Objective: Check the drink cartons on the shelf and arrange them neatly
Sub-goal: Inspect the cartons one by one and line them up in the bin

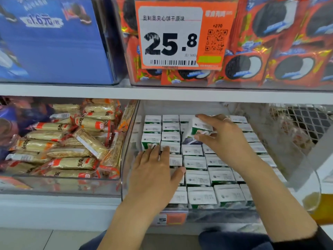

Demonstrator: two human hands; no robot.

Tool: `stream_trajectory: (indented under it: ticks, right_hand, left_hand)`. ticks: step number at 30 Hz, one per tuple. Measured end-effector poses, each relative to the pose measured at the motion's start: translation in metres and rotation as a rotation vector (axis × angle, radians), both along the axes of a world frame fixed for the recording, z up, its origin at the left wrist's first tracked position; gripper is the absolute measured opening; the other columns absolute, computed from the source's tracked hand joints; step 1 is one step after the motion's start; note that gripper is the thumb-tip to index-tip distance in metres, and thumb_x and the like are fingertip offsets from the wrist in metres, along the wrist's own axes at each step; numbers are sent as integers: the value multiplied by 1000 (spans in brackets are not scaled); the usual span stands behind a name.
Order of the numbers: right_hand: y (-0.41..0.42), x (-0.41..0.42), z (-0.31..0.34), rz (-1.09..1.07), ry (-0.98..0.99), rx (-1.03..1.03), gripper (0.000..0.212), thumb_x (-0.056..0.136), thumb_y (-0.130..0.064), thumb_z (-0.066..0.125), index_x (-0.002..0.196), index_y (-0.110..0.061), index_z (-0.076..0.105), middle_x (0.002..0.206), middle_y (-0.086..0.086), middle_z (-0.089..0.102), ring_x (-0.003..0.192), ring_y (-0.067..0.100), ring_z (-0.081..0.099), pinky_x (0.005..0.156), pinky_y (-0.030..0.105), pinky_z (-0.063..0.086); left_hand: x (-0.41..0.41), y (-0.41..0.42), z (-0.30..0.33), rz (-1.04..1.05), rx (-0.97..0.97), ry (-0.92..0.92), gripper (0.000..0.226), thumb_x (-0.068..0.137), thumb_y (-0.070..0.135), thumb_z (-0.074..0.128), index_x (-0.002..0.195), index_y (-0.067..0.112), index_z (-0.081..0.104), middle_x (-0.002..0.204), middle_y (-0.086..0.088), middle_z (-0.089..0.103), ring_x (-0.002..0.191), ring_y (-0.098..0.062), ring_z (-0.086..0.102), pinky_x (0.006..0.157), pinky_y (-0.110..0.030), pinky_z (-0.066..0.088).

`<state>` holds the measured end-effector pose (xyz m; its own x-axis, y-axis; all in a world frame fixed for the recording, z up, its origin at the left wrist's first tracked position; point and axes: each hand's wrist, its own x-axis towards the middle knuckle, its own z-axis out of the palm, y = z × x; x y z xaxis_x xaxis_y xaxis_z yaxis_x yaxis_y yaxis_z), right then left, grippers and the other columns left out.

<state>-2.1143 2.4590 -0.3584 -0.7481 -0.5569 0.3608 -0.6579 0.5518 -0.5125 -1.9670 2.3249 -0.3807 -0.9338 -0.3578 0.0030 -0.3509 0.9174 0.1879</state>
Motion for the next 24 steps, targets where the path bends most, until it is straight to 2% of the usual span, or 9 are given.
stream_trajectory:
  ticks: [4,9,12,14,17,20,24]
  right_hand:
    - [-6,1,-9,31,32,88,53,90,-28,64,139,-27,46,122,5,54,94,19,57,78,18,36]
    - [-12,-1,-21,76,16,236,46,95,-24,56,140,-23,47,126,11,55,115,28,51,98,31,40]
    - [-15,-5,-24,62,112,375,37,98,-21,49,134,-22,53,129,9,55,119,26,48,103,29,35]
    - [-17,-8,-19,49,103,406,32,98,-19,48,127,-22,60,127,6,56,117,23,51,101,28,38]
    - [-23,-16,-3,20,18,378,25,95,-19,53,115,-20,68,117,6,59,104,23,61,90,29,46]
    - [-34,-26,8,-34,-19,409,25,93,-26,57,116,-22,66,119,5,57,103,22,60,88,29,47]
    - [-50,-38,13,-28,-123,491,27,87,-33,65,113,-24,61,119,3,55,107,21,56,91,34,47]
  left_hand:
    - [-1,1,-1,6,0,-3,73,94,65,21,153,24,7,161,-2,10,148,-19,6,118,-36,-2]
    - [-1,2,-1,7,8,-3,73,94,64,21,153,23,9,161,-3,11,148,-20,6,118,-38,0]
    - [-3,2,-2,-2,25,-3,72,95,63,22,153,22,9,161,-4,11,148,-20,6,119,-40,1]
    - [-3,1,-4,-13,33,6,72,95,63,22,153,22,10,161,-4,12,148,-21,7,119,-40,2]
    - [-3,-1,-3,-17,40,20,72,95,63,23,152,21,11,160,-5,14,148,-22,9,119,-40,4]
    - [-3,-1,-1,-26,51,24,72,95,61,24,152,20,12,160,-6,16,147,-23,10,119,-41,4]
    - [-3,0,0,-36,64,28,71,96,59,27,152,17,15,159,-8,18,146,-25,12,118,-42,4]
